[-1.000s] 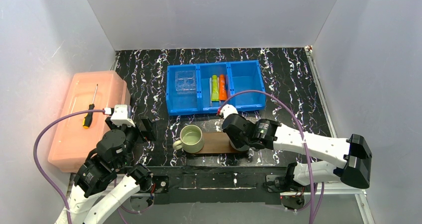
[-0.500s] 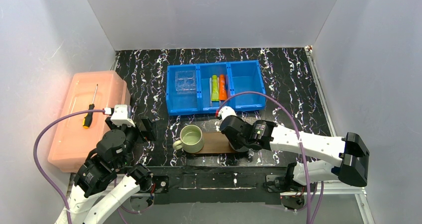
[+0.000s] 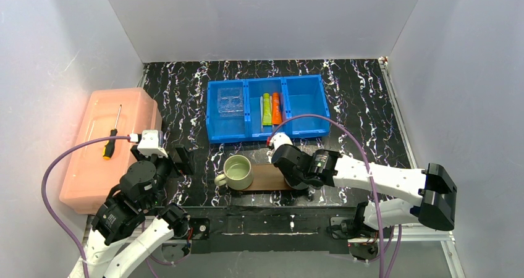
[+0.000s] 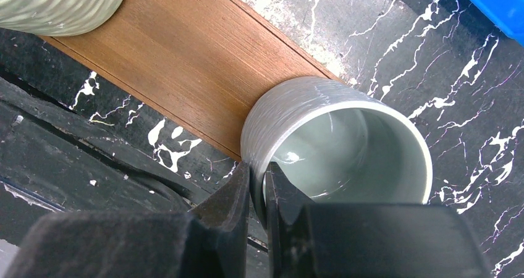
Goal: Prepare toiletry sets of a toothbrush and toothpaste on the tray
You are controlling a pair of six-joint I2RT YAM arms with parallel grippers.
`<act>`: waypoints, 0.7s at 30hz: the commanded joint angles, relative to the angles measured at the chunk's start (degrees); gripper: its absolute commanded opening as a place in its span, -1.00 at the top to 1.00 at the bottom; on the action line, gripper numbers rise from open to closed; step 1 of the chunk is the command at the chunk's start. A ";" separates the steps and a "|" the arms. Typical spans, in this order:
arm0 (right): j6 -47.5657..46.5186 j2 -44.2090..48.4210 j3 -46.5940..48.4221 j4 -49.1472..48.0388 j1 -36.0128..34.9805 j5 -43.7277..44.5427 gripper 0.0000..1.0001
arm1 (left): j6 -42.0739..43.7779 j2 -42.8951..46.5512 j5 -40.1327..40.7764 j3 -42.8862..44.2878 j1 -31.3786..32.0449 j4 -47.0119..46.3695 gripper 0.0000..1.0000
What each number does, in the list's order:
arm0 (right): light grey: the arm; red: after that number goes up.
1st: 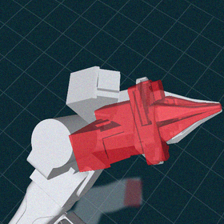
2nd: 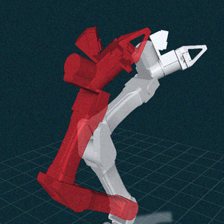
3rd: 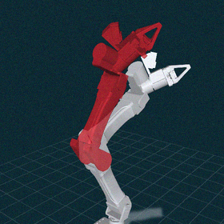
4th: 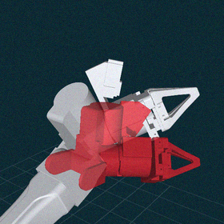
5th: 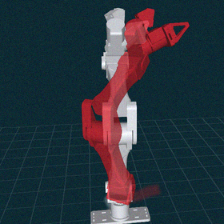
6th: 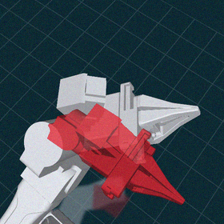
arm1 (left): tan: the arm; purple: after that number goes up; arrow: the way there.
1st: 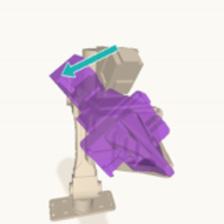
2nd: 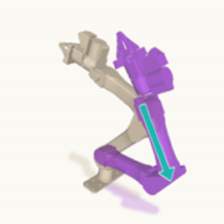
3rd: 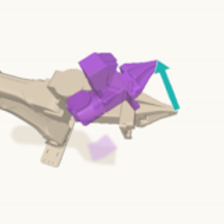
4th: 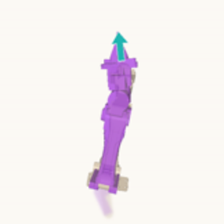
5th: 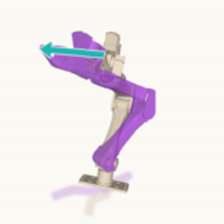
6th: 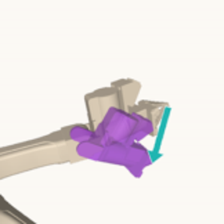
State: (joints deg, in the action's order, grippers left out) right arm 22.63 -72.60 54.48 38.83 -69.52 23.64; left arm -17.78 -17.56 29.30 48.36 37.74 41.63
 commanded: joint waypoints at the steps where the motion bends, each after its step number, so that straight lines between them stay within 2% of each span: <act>1: 0.19 0.01 0.35 -2.65 -0.44 2.65 0.97 | 0.11 -0.62 0.94 -0.11 0.19 0.21 -0.99; 10: 0.70 -0.07 -0.21 -2.26 -0.53 3.51 0.97 | 0.11 -0.93 0.89 -0.11 0.22 0.21 -0.99; 21: 1.20 0.25 -0.48 -2.75 -0.62 3.87 0.51 | 0.02 -0.98 0.76 -0.11 0.23 0.21 -0.99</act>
State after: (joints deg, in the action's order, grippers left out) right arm 23.70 -73.25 53.82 38.59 -69.84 24.53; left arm -17.78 -17.65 29.30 48.36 37.74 41.63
